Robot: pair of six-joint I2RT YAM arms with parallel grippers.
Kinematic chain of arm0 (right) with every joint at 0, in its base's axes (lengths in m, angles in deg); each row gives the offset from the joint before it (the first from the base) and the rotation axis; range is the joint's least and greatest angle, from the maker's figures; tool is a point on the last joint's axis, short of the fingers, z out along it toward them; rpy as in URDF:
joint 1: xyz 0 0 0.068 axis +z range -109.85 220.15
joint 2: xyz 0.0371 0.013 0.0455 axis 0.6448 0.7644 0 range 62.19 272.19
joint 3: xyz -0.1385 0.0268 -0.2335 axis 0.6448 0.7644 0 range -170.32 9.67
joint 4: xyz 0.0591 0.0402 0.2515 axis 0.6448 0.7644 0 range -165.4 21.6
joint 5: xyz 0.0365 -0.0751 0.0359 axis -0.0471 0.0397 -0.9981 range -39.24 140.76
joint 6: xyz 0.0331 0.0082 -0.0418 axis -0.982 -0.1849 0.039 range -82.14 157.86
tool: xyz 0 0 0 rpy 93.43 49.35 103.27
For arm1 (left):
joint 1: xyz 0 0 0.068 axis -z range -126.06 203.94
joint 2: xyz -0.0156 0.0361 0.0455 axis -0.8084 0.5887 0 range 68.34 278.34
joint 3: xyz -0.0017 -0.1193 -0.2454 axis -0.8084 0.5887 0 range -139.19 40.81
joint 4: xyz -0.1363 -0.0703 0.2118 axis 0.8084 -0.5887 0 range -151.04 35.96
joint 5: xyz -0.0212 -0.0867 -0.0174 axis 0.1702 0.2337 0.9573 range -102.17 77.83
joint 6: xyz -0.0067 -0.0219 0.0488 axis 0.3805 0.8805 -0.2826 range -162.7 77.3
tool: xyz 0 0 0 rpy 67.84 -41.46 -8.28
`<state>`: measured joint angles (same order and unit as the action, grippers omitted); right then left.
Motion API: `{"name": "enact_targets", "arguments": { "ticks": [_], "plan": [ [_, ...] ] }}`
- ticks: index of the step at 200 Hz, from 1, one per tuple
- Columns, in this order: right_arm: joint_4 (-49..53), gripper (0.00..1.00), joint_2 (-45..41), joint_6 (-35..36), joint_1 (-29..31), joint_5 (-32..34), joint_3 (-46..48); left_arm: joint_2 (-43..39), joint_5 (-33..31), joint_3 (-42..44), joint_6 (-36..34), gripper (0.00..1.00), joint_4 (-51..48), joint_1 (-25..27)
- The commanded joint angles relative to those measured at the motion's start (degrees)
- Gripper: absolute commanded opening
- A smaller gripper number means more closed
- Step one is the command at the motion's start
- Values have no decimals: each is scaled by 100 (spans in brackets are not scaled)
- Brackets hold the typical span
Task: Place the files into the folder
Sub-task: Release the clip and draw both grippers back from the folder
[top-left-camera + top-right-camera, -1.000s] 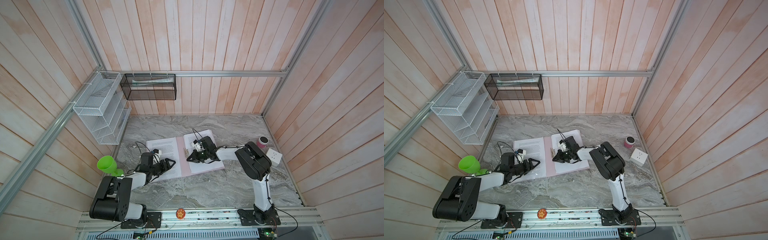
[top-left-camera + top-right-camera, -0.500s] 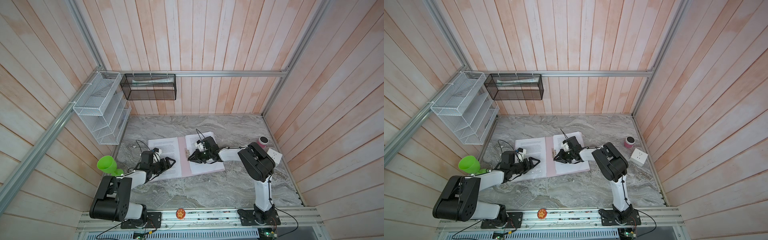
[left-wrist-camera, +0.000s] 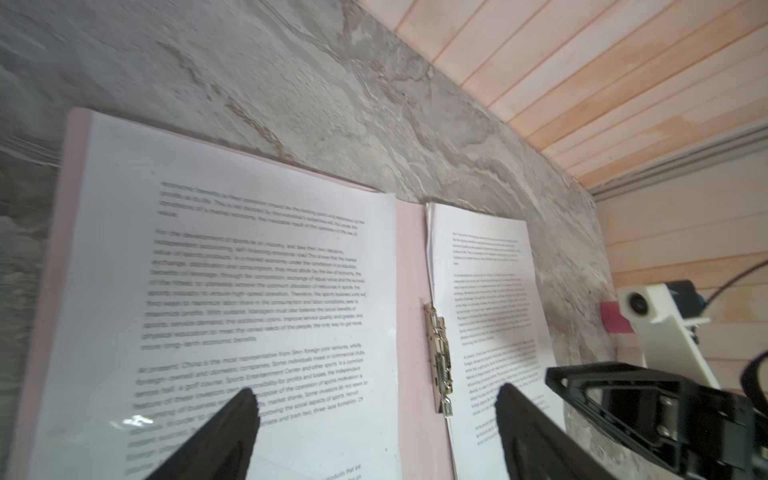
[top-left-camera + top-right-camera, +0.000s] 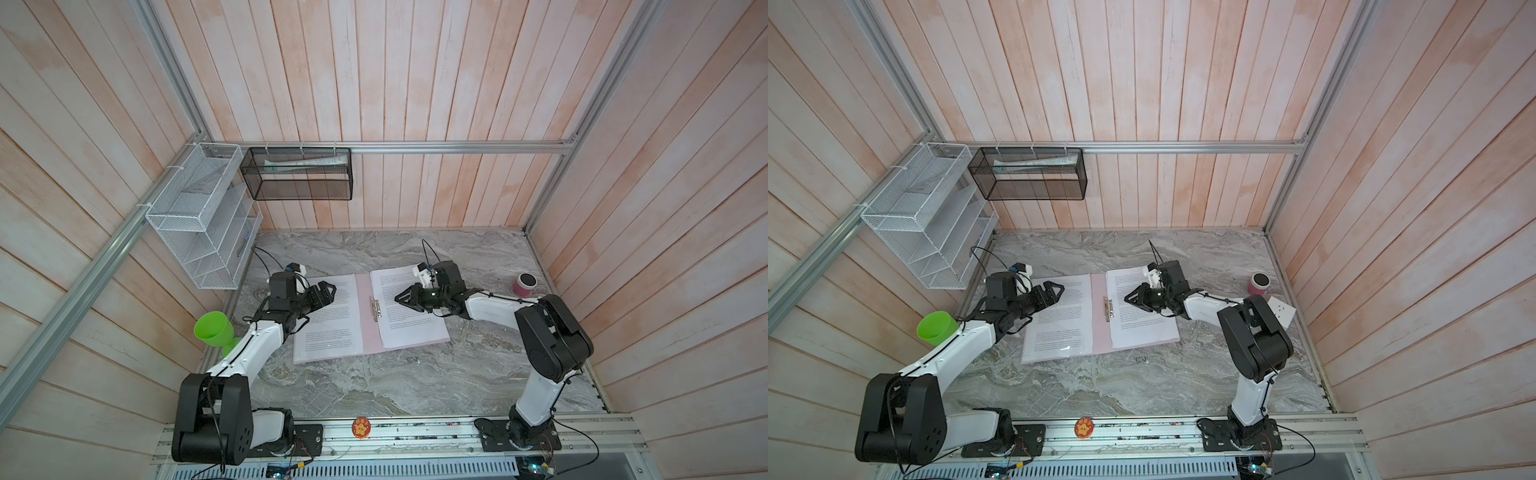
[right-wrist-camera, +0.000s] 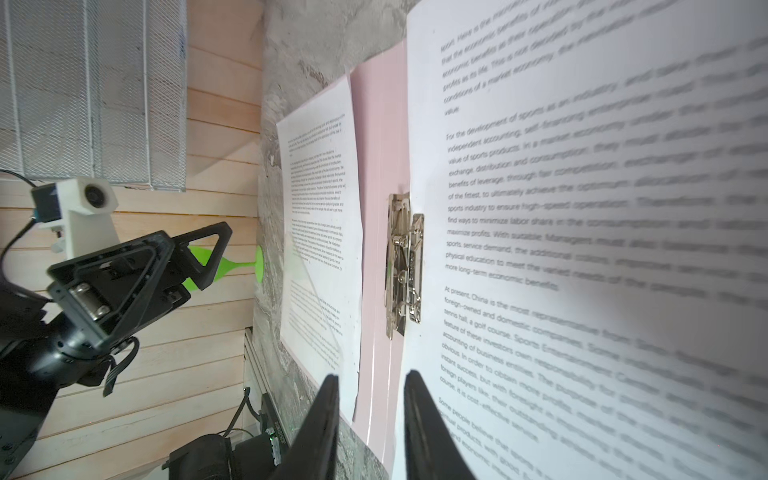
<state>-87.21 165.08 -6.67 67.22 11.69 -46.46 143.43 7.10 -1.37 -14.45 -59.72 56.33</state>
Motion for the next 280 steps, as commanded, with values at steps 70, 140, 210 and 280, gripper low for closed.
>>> {"name": "enact_targets", "arguments": {
  "ticks": [70, 140, 210, 280],
  "plan": [
    [305, 30, -573, 1438, -1793, -233, 759, 158, -1269, -111, 56, 100, -1500, -428],
    [-161, 33, -44, 1149, -1968, -377, 890, 859, -1149, -128, -175, 100, -1712, -706],
    [-820, 33, 436, 791, -2059, -760, 1096, 1091, 141, 95, -380, 100, -1104, -1082],
    [-604, 32, -206, 718, -1866, 126, 1243, 1215, 537, 231, -366, 97, -822, -1134]
  ]
}}
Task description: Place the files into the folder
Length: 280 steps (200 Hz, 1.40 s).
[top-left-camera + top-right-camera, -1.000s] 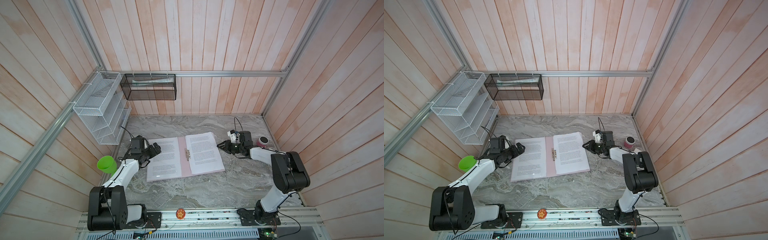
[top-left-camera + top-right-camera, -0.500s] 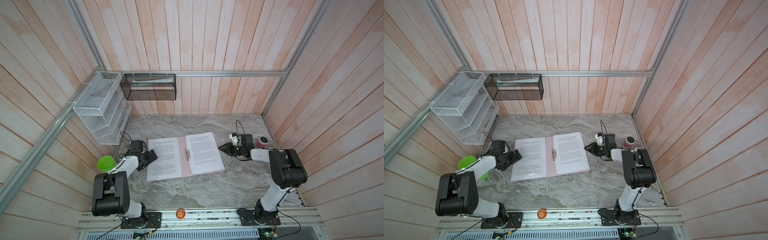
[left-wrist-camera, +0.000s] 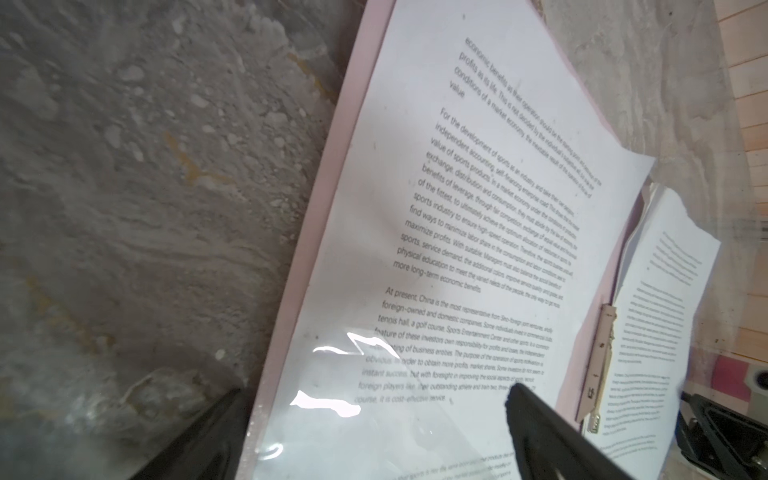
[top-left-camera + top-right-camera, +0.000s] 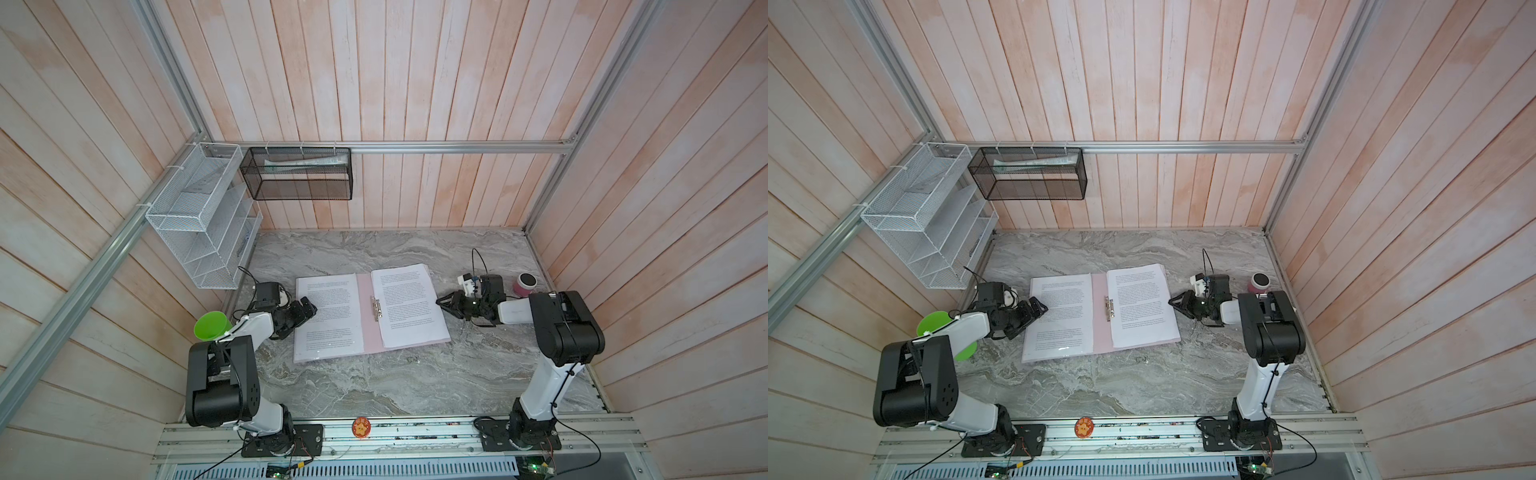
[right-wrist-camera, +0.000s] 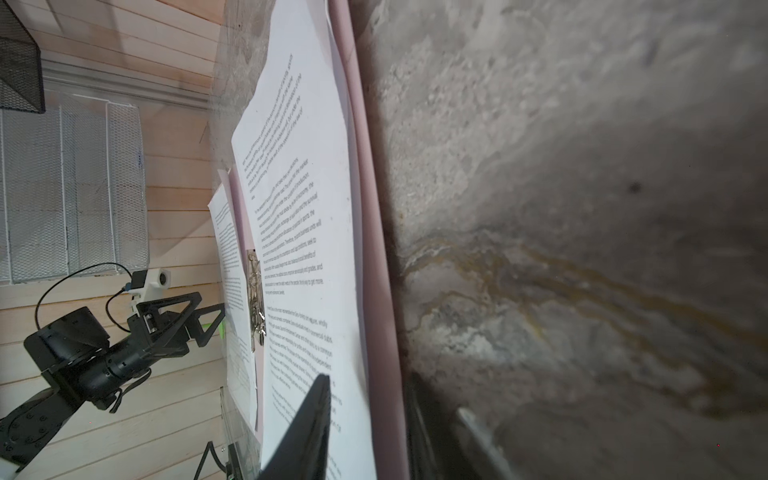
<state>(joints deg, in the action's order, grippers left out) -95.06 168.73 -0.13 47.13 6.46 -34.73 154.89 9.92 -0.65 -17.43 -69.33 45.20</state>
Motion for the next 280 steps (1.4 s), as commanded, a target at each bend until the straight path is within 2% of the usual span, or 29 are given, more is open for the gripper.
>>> {"name": "enact_targets", "arguments": {
  "ticks": [1, 27, 50, 106, 144, 212, 241, 280],
  "plan": [
    [212, 31, -598, 82, 162, 684, 57, 67, 263, 166, -68, 97, 145, -22],
    [1098, 31, -1079, 533, 871, 1774, -412, 30, 511, 278, -20, 96, 376, -19],
    [1970, 31, -977, 902, 1628, 2659, -1172, -60, 821, 435, 87, 94, 681, -18],
    [3066, 30, 88, 1406, 2875, 3617, -2909, -229, 1291, 727, 260, 91, 1100, -23],
    [3539, 28, 848, 1502, 3267, 3770, -3649, -287, 1390, 735, 281, 90, 1177, -23],
    [3618, 25, 1263, 1477, 3422, 3867, -3716, -321, 1566, 841, 333, 89, 1361, -23],
    [3643, 23, 1429, 1444, 3424, 3690, -3727, -350, 1690, 841, 377, 88, 1422, -23],
    [3588, 19, 1523, 1379, 3421, 3526, -3653, -566, 2115, 868, 589, 88, 1668, -15]
  ]
}}
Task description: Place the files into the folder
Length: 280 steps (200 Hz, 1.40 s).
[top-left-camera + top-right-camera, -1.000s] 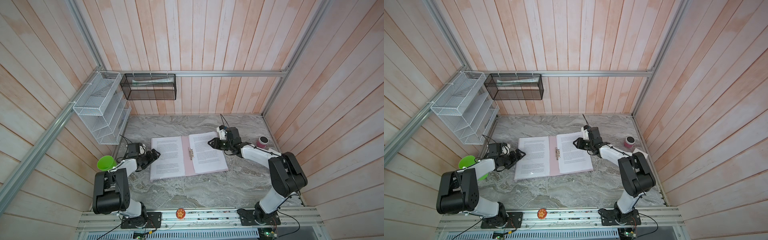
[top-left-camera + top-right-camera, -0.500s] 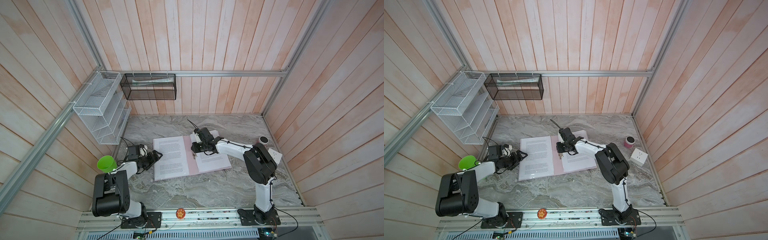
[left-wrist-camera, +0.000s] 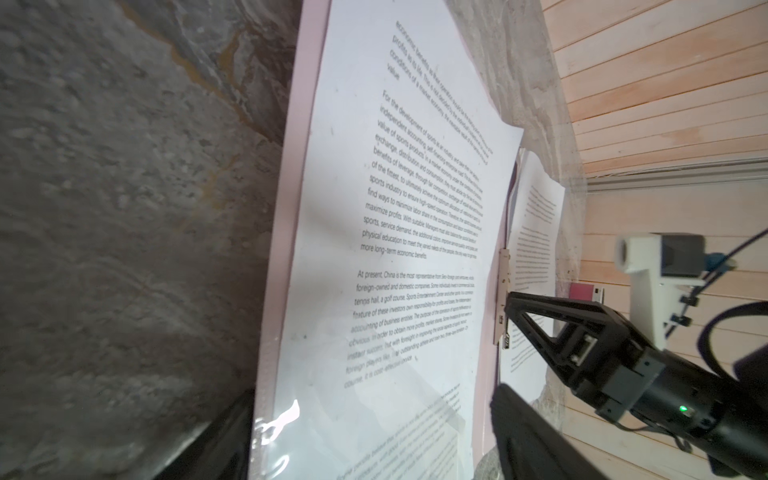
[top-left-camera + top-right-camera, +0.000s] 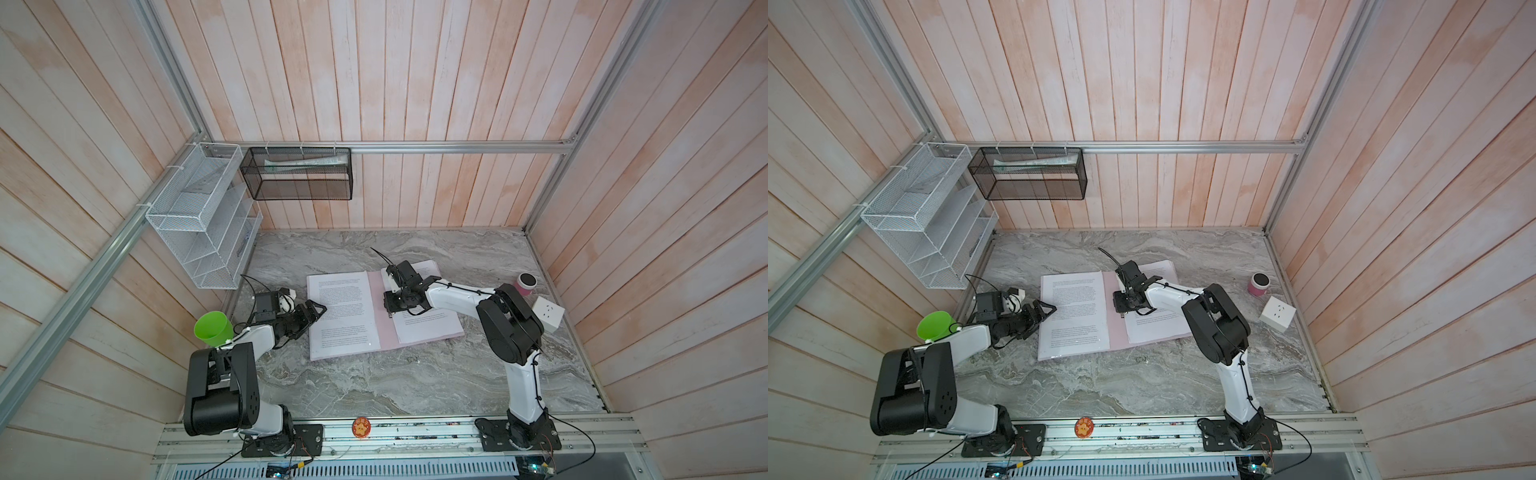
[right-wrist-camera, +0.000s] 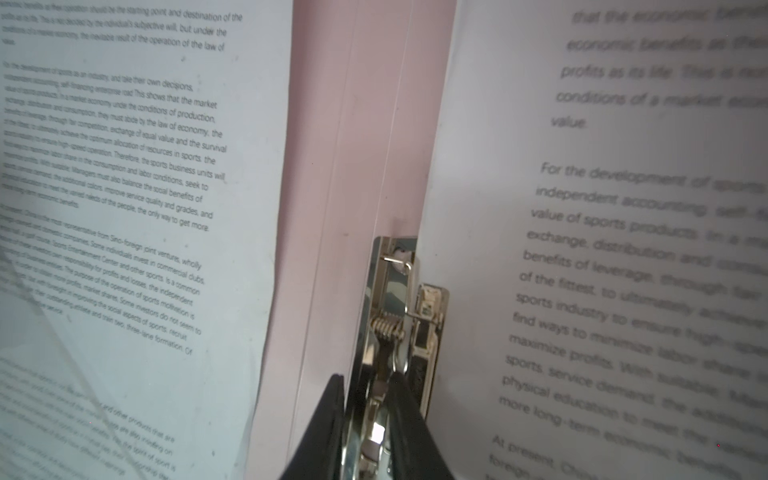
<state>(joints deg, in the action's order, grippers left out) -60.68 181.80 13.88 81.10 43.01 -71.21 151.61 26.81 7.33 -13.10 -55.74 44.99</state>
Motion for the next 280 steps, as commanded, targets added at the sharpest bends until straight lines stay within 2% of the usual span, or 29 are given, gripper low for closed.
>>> {"name": "enact_targets", "arguments": {
  "ticks": [1, 50, 75, 111, 148, 206, 223, 245, 280],
  "plan": [
    [147, 19, 214, -25, 21, -138, -10, -244, 439, 69, 162, 87, 318, 7],
    [-122, 17, 181, -260, 19, -512, 216, -885, 1123, -159, 745, 87, 501, 33],
    [-313, 16, 232, -393, 18, -789, 308, -1143, 1309, -463, 1202, 88, 731, 207],
    [-689, 16, 298, -660, 18, -1328, 491, -899, 1256, -1159, 1723, 89, 1121, 1103],
    [-1105, 16, 278, -853, 10, -1707, 682, -661, 870, -1692, 2040, 89, 1428, 1936],
    [-1903, 17, 530, -945, -104, -2613, 993, -250, 421, -1895, 1994, 89, 1583, 3014],
    [-2577, 18, 407, -1393, -183, -2942, 1383, -141, 318, -1888, 1935, 89, 1590, 3220],
    [-4089, 19, 80, -2367, -352, -3425, 2120, -47, 242, -1799, 1994, 89, 1711, 3303],
    [-5044, 21, -598, -3138, -515, -3296, 2710, 18, 142, -1828, 1859, 89, 1580, 3330]
  ]
}}
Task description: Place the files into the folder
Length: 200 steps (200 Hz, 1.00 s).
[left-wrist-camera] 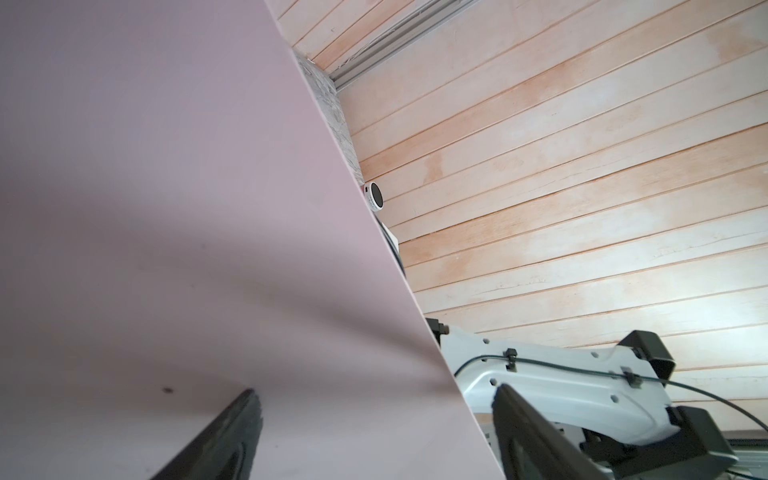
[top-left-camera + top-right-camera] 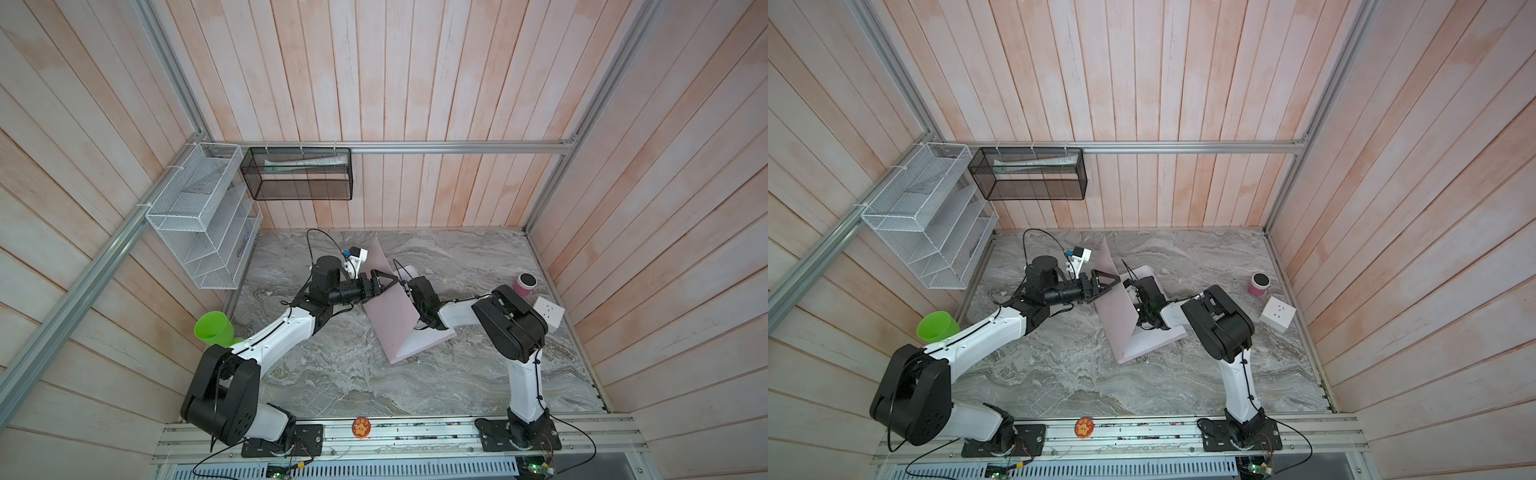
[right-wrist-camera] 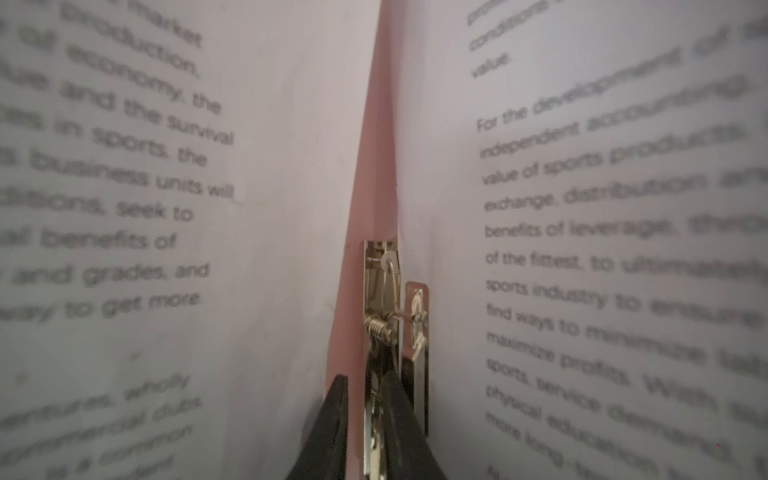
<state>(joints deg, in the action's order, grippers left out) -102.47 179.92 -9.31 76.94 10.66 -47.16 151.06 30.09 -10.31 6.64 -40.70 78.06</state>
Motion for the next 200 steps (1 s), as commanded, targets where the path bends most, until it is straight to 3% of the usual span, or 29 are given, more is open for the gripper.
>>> {"name": "enact_targets", "arguments": {
  "ticks": [1, 55, 88, 141, 175, 200],
  "plan": [
    [-894, 21, -427, -846, -101, -56, 319, 75, -193, -69, -121, 89, 61, 23],
    [-2120, 22, -884, -2065, -268, -217, 983, 363, -236, -160, -275, 89, 44, 23],
    [-2506, 22, -1140, -2394, -158, -564, 1138, 677, -219, -346, -354, 89, 71, 24],
    [-2602, 21, -1101, -2525, -37, -672, 1136, 1147, -144, -707, -331, 89, 174, 24],
    [-2526, 21, -1423, -2502, -592, -424, 1688, 1011, -337, -372, -261, 88, 242, 23],
    [-1630, 21, -1811, -1918, -992, -414, 1761, 711, -565, 42, -232, 88, 326, 23]
  ]
}}
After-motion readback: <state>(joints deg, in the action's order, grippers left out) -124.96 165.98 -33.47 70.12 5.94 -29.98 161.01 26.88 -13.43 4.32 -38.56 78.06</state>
